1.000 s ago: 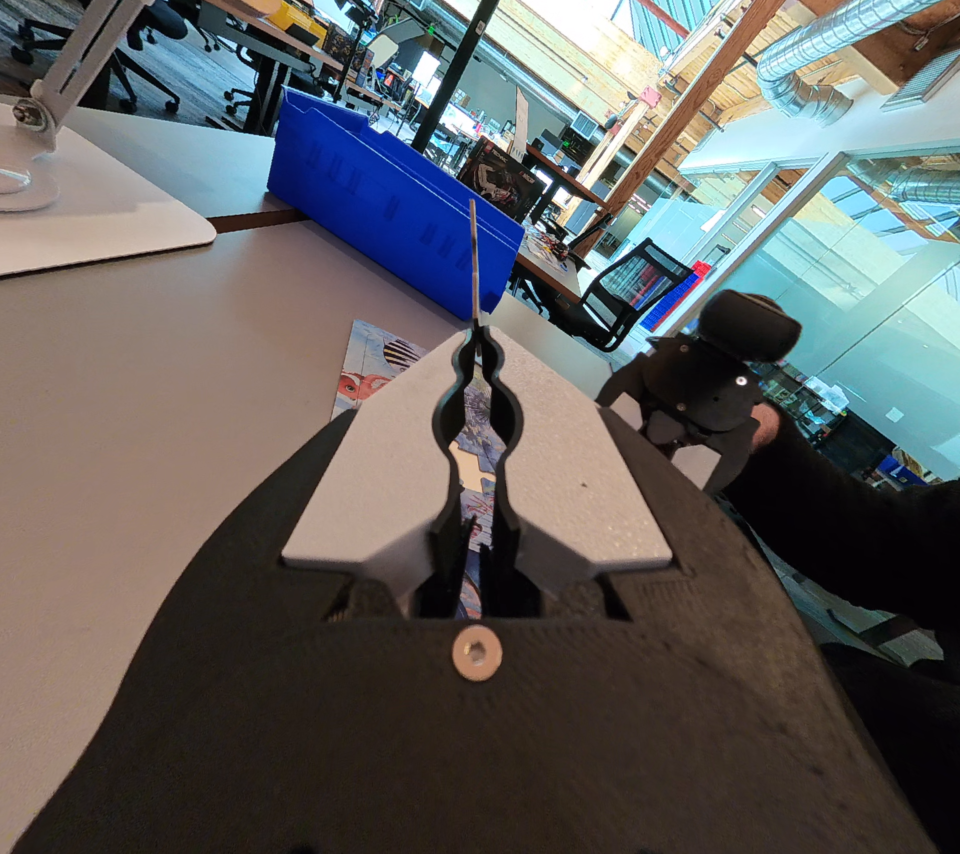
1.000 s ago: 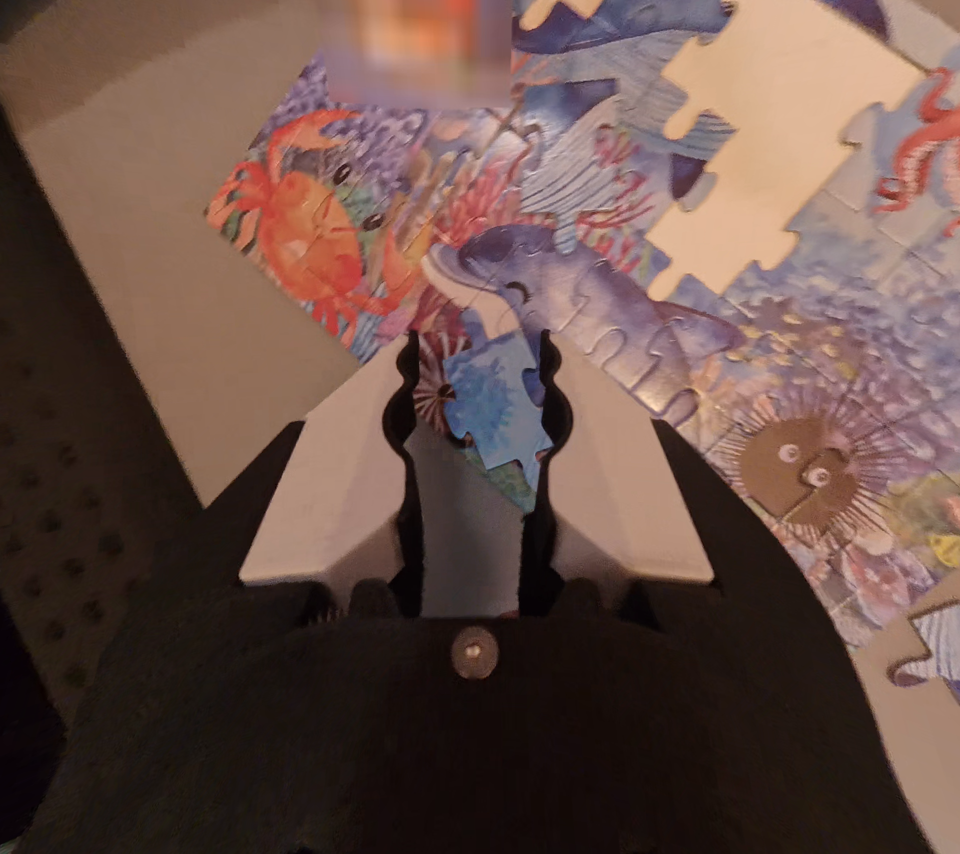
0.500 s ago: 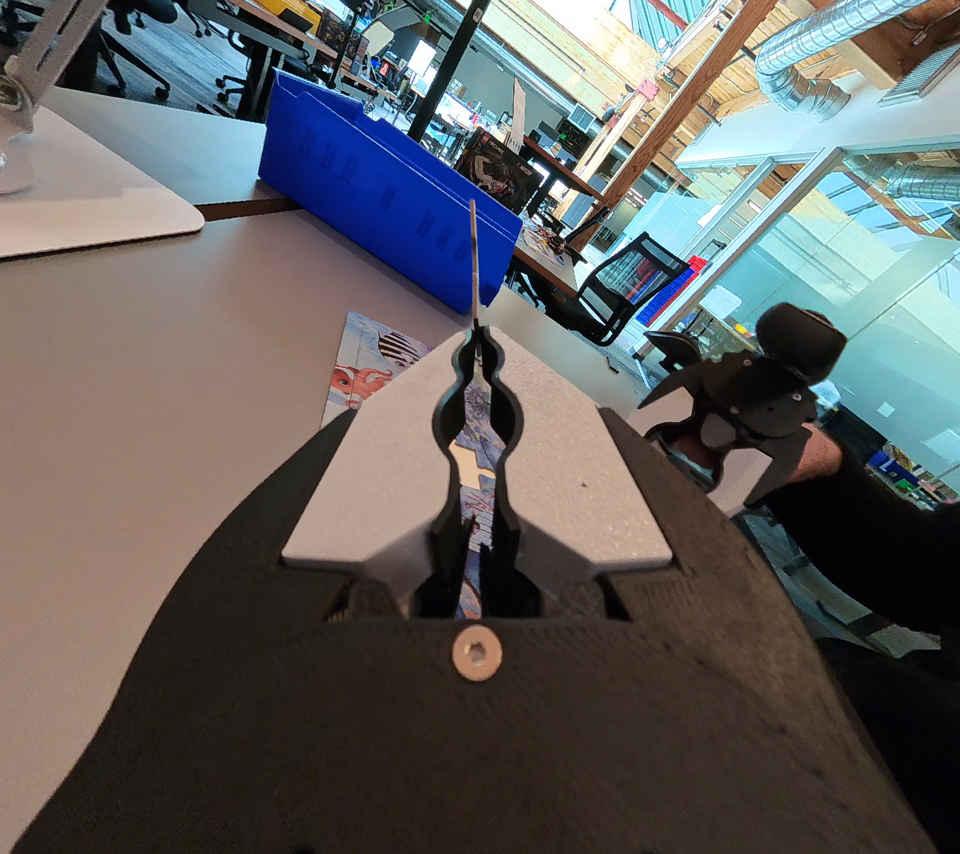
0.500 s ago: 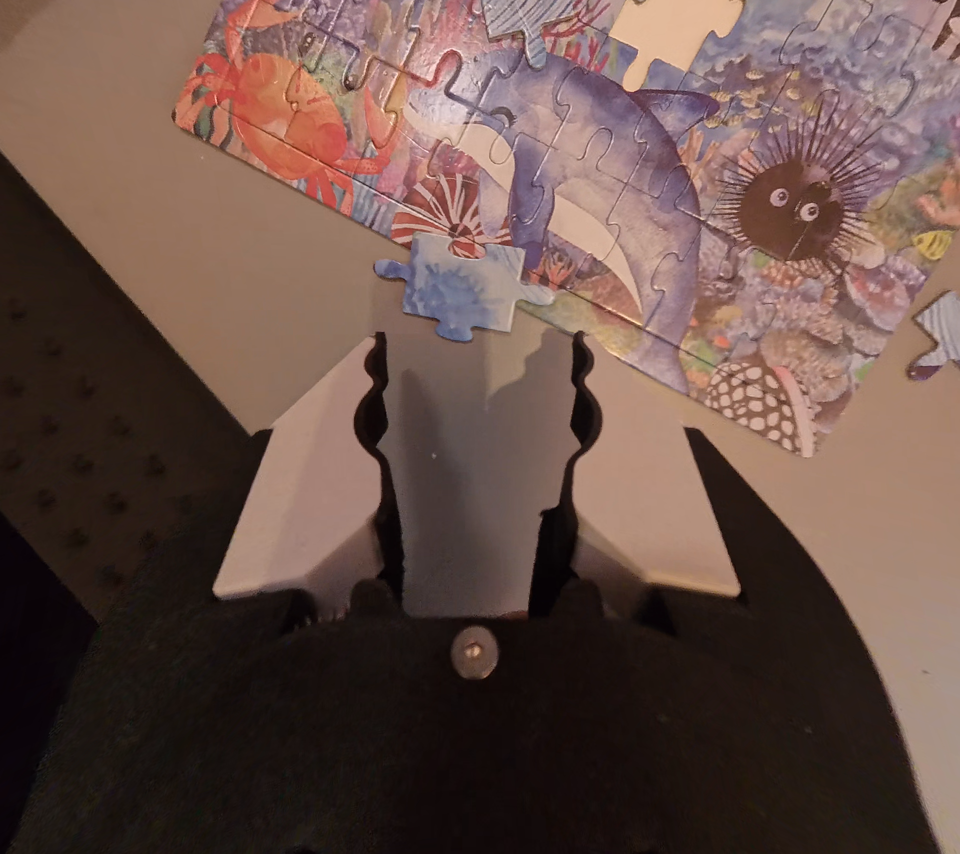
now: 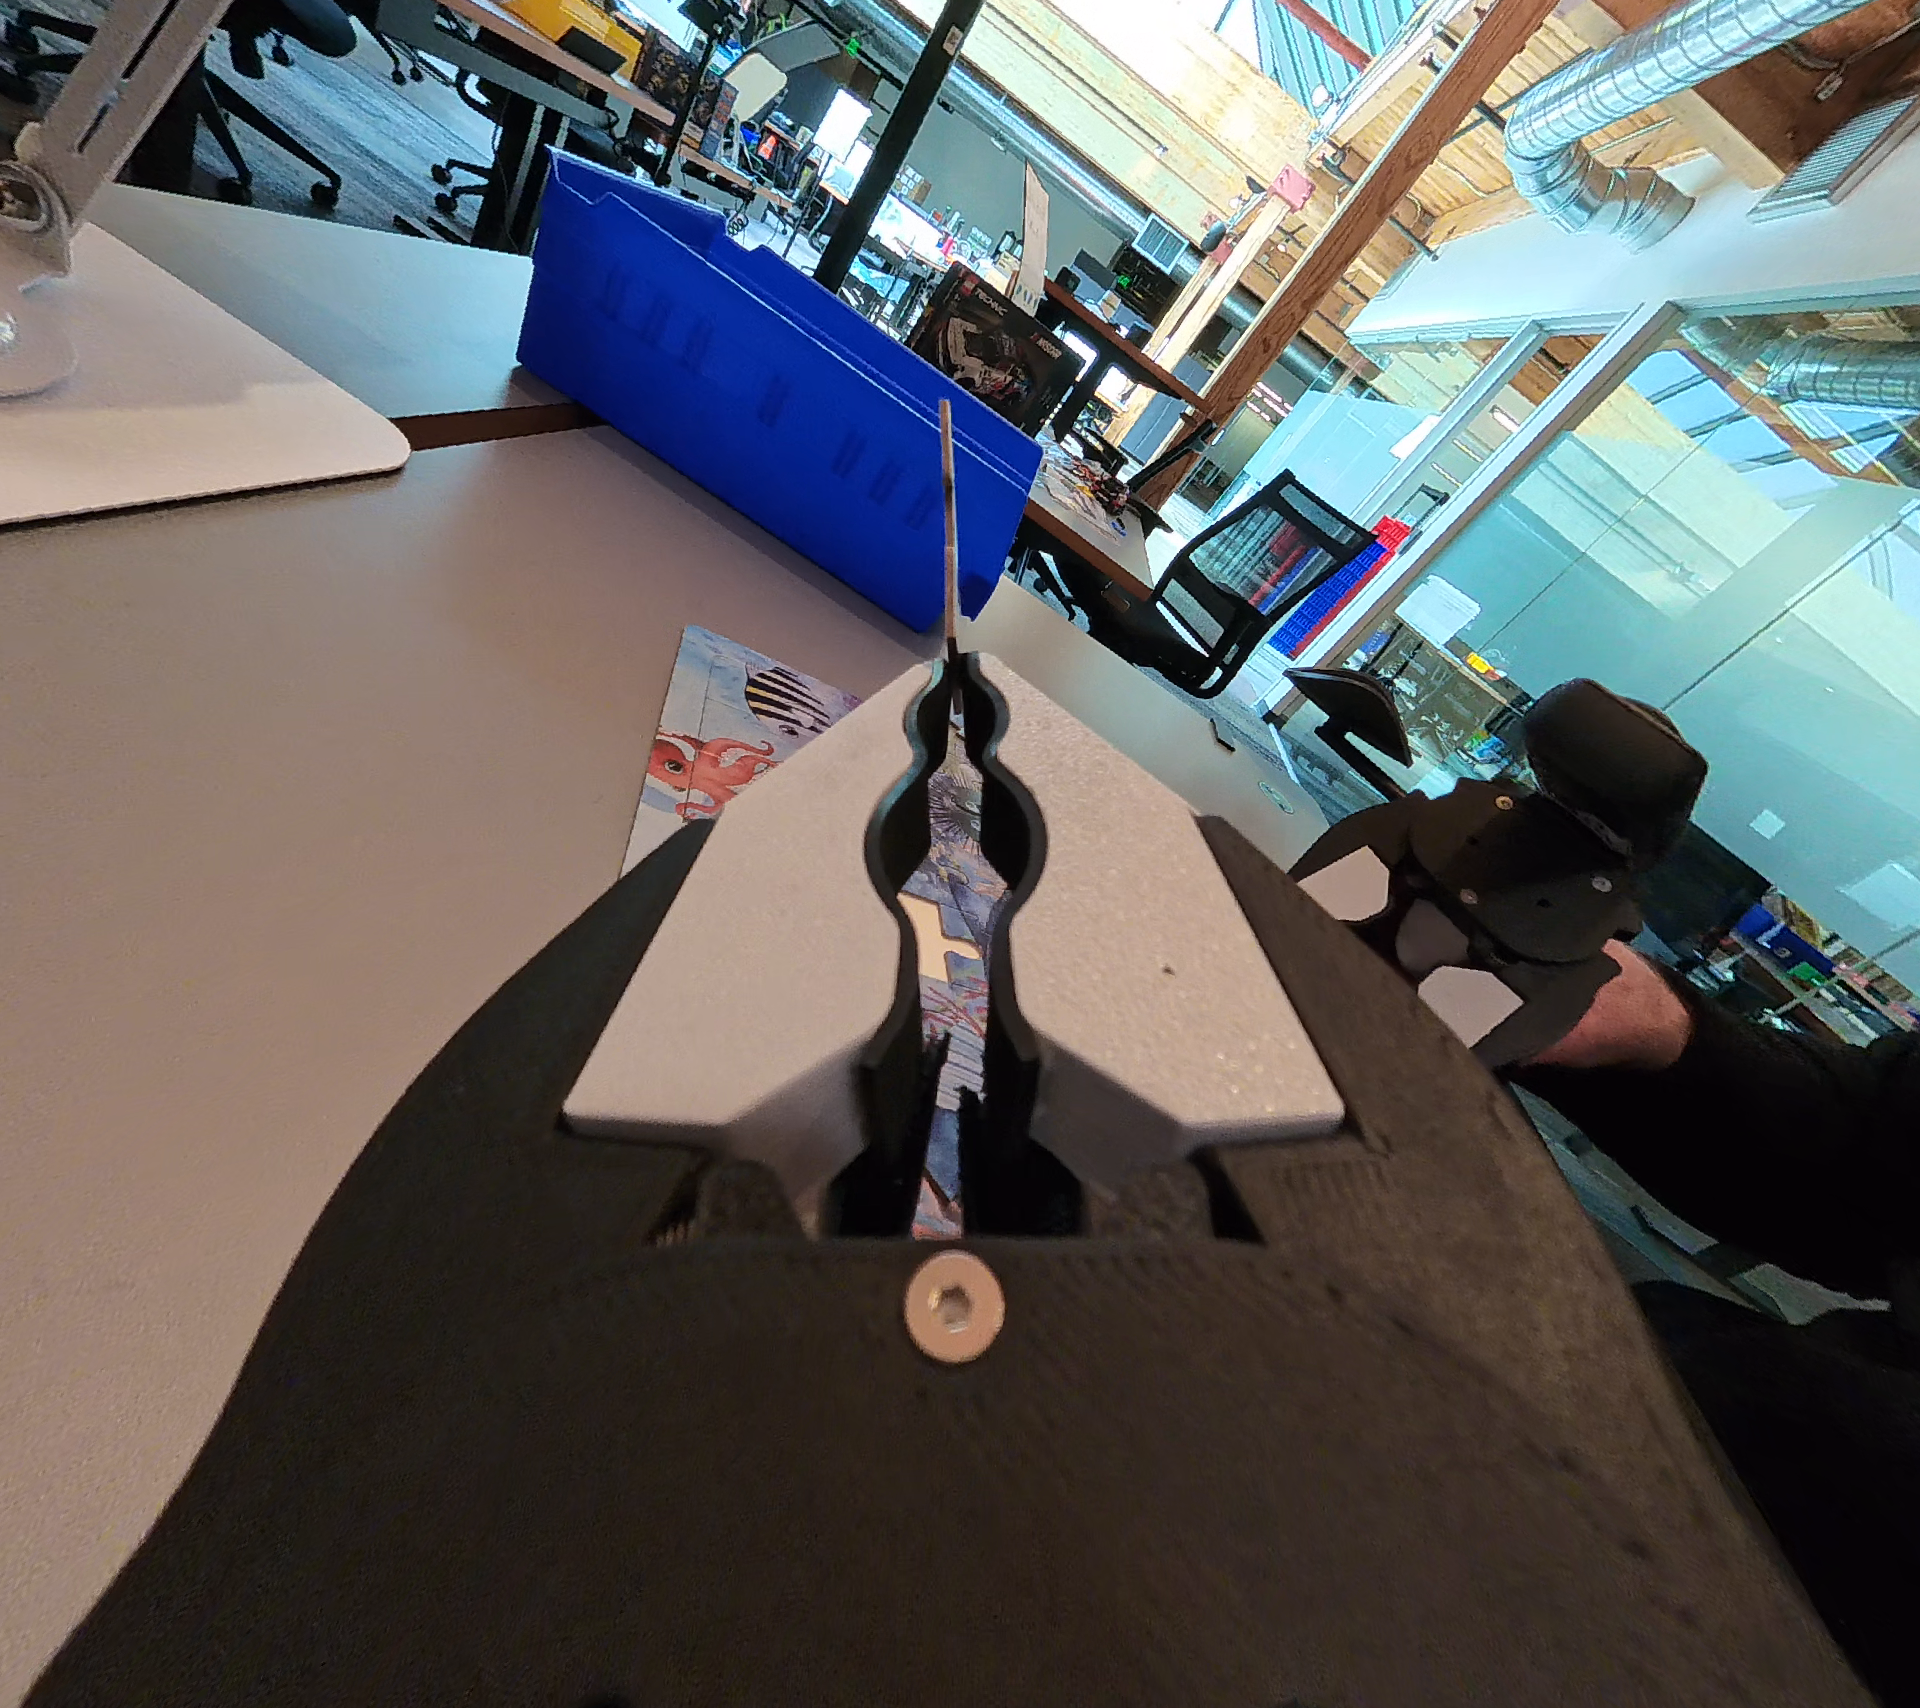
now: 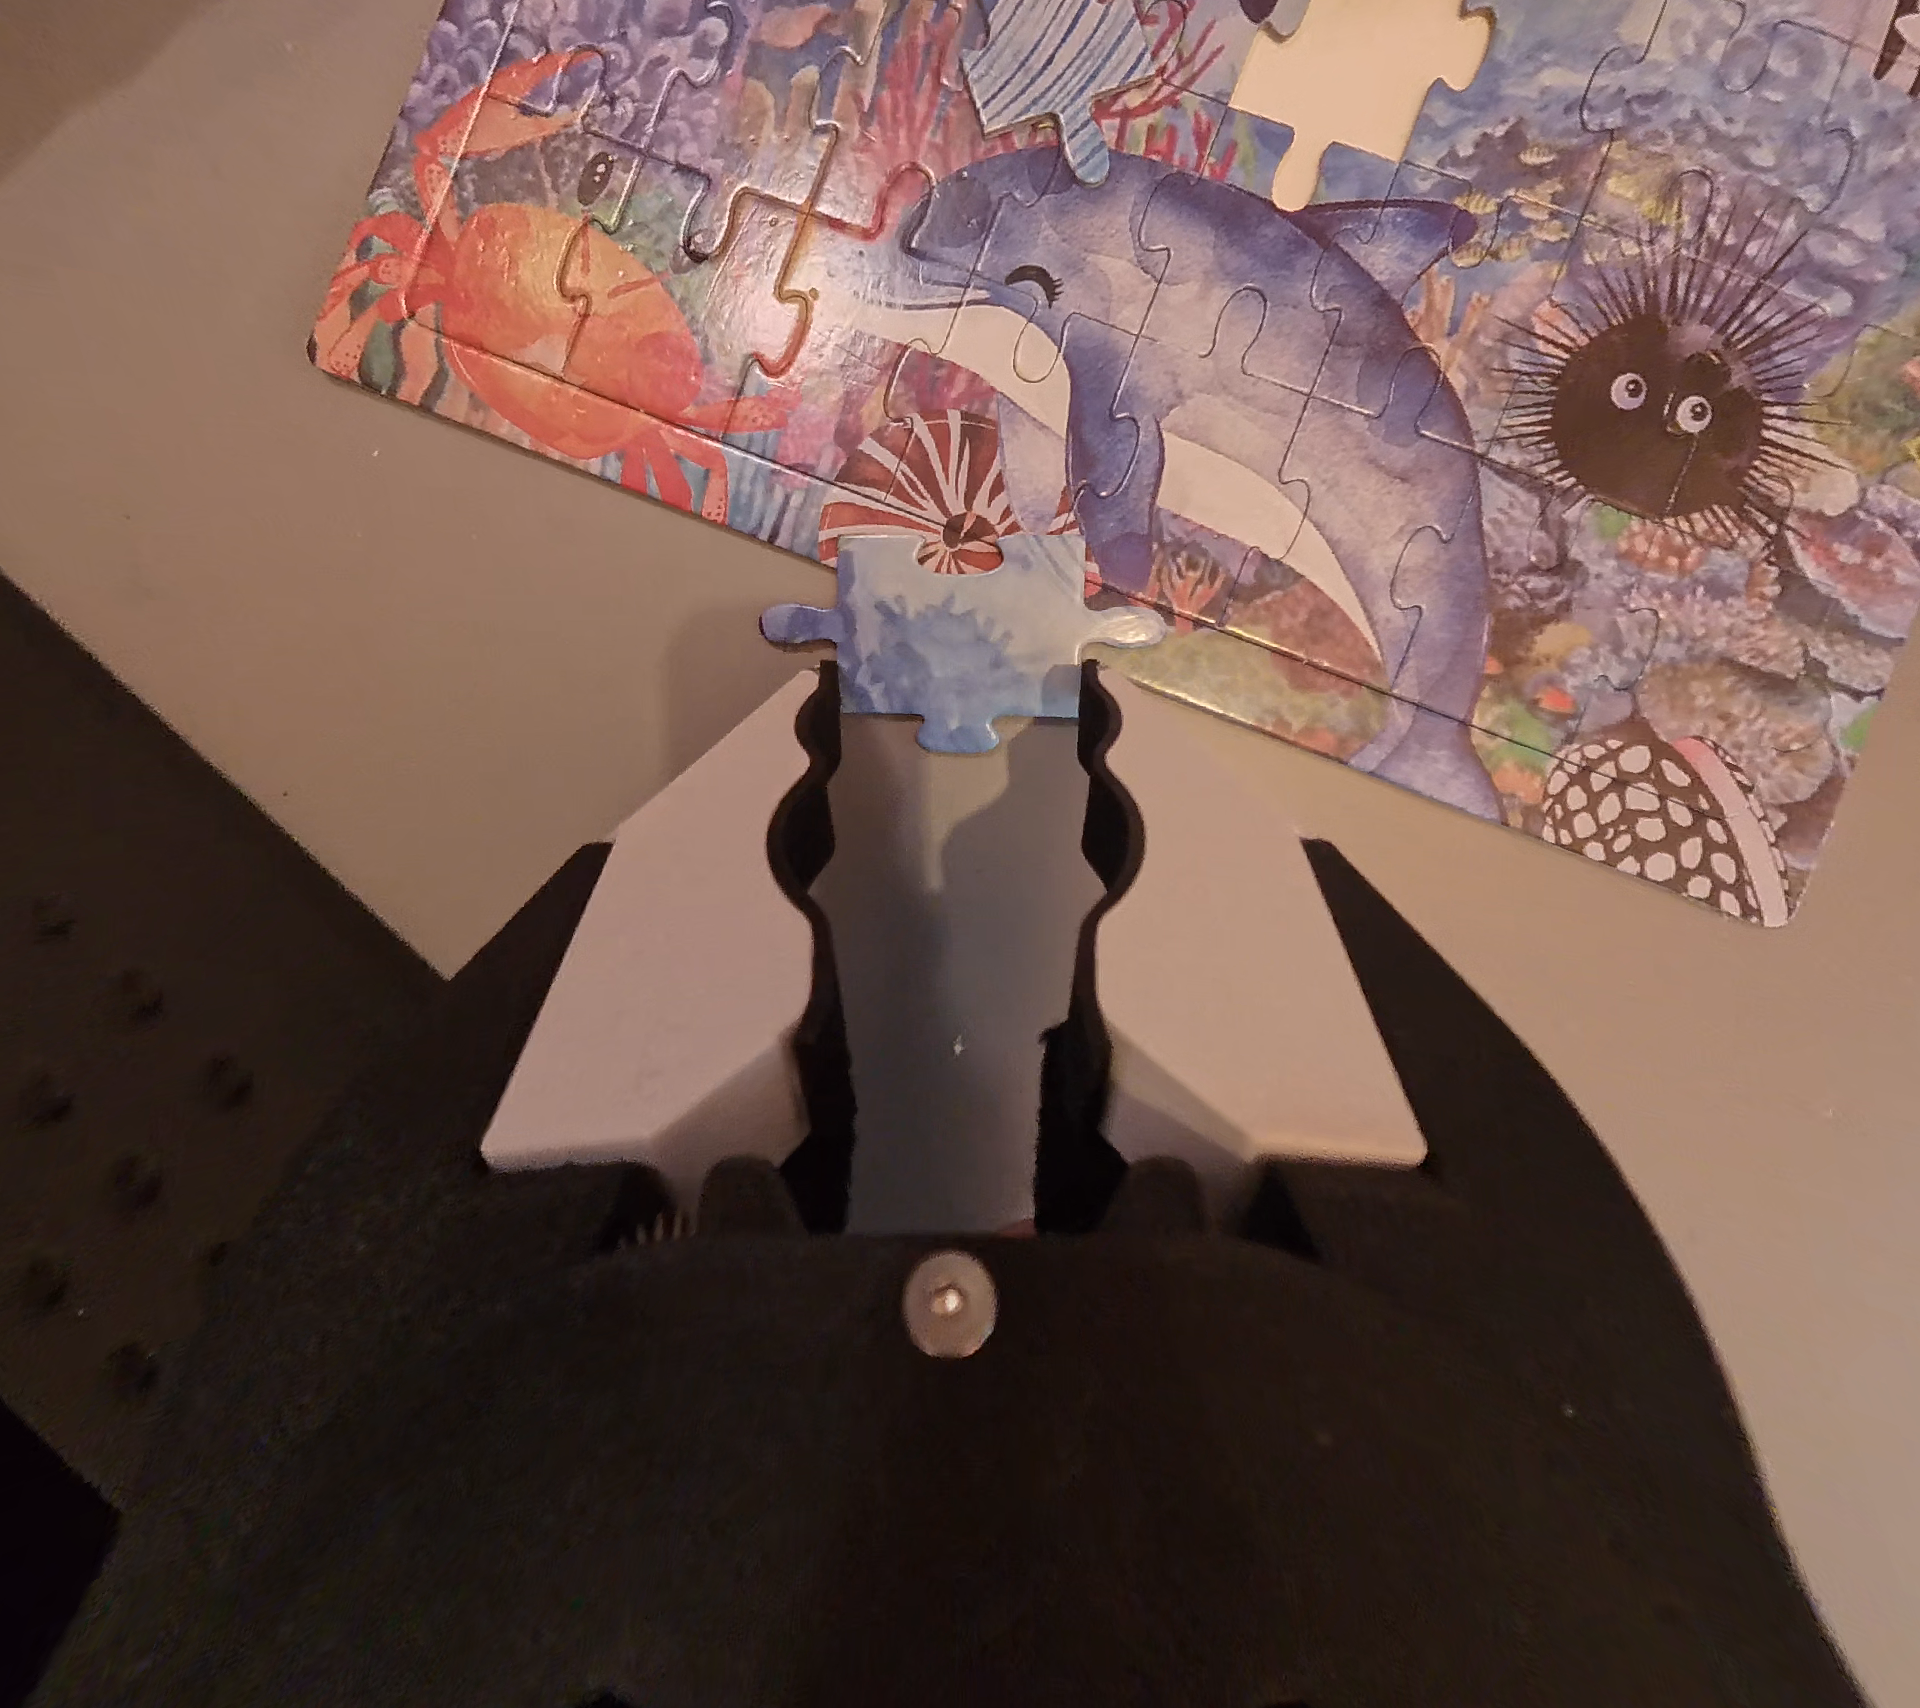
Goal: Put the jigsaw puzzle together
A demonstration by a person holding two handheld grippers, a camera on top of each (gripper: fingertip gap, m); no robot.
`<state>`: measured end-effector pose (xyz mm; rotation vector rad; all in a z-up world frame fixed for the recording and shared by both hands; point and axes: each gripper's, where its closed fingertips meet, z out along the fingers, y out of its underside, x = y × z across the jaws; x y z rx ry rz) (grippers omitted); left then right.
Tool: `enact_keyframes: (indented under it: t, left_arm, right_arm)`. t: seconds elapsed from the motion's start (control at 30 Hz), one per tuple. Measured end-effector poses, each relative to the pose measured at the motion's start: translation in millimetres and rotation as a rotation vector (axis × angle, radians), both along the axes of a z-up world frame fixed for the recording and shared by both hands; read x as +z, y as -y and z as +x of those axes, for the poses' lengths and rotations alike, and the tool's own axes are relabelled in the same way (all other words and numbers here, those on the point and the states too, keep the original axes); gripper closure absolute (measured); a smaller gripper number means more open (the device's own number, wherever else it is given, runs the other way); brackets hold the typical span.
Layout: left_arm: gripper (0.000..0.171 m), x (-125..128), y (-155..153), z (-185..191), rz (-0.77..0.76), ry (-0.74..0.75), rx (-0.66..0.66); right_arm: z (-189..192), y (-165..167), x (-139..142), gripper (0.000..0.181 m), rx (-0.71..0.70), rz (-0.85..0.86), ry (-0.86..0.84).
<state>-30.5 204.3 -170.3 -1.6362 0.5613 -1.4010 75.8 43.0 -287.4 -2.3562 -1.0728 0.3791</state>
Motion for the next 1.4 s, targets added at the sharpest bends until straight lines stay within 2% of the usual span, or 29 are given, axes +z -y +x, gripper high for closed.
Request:
enact_keyframes:
  t: [0.13,0.2,0.4,0.5,0.63,0.77,1.0,1.4]
  left_arm:
    - [0.171,0.3,-0.9,-1.4,0.0,0.001,0.005]
    - [0.171,0.3,-1.8,-2.4,0.001,0.001,0.01]
    - [0.171,1.8,-5.7,-9.1,0.014,-0.006,0.043]
    - [0.171,3.0,-10.0,-17.2,0.013,0.004,0.067]
    - [0.171,2.4,-15.0,-25.9,0.003,0.019,0.09]
    - [0.171,1.8,-16.9,-29.6,-0.001,0.023,0.097]
    - [0.171,-1.7,-18.6,-31.9,-0.007,0.017,0.103]
    - [0.171,-2.0,-18.9,-33.3,-0.008,0.017,0.104]
  right_arm:
    - [0.7,-3.1,10.2,0.137,0.07,0.04,0.002]
    - [-2.1,-6.3,21.7,0.137,0.161,0.062,0.005]
    - [-0.7,-62.2,43.7,0.137,0.489,0.166,0.163]
    - [-8.5,-89.7,43.7,0.137,0.651,0.173,0.218]
    - [-14.6,-115.0,27.0,0.138,0.815,0.111,0.302]
    - [-20.4,-129.6,16.5,0.137,0.921,0.07,0.366]
    - [-33.1,-133.7,10.9,0.137,1.067,0.011,0.456]
    - [-35.6,-139.0,3.5,0.137,1.135,-0.037,0.532]
